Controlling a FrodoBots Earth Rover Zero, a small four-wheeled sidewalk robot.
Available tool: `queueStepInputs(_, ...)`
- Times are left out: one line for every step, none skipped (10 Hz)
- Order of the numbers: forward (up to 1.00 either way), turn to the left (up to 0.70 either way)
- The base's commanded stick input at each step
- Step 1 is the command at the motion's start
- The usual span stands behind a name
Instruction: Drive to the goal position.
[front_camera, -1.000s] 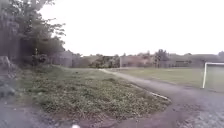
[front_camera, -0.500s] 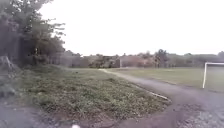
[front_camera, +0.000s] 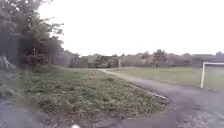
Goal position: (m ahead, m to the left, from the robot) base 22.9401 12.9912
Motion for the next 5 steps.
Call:
queueStepInputs(0.0, -0.7)
queueStepInputs(0.0, -0.7)
queueStepInputs(0.0, -0.7)
queueStepInputs(0.0, -0.7)
queueStepInputs(0.0, -0.7)
